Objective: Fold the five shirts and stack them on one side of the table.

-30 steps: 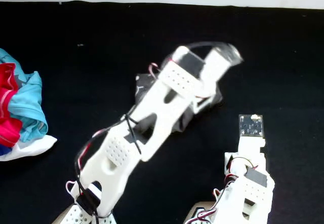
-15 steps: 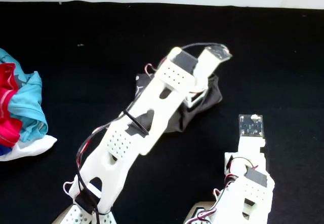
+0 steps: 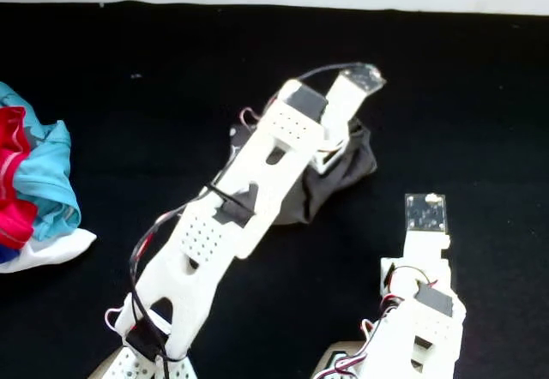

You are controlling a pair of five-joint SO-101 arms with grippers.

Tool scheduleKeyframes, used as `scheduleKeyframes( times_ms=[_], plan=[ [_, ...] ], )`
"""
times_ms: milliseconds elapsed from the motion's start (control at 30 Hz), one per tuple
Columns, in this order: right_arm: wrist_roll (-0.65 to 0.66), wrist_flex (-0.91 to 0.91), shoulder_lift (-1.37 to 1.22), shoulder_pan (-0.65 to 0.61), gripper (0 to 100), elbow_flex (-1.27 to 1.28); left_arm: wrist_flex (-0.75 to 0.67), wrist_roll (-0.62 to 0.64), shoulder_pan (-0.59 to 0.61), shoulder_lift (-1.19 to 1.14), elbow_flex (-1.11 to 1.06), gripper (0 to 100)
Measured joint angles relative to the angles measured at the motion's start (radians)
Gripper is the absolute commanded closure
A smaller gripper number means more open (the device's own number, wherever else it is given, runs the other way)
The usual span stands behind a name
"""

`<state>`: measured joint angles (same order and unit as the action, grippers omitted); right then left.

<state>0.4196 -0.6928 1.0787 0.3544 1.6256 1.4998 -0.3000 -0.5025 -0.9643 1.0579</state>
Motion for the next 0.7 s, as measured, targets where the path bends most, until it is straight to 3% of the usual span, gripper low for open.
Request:
scheduleKeyframes(
  times_ms=[167,267,700],
  plan=[
    [0.0,0.0,0.0,0.0,94.3,0.0,-0.006,0.0,0.0,-0.026,0.0,87],
    [0.0,0.0,0.0,0.0,94.3,0.0,-0.006,0.0,-0.009,-0.026,0.0,100],
    [0.0,0.002,0.0,0.0,94.3,0.0,-0.006,-0.002,-0.17,0.11,0.0,99]
  ],
)
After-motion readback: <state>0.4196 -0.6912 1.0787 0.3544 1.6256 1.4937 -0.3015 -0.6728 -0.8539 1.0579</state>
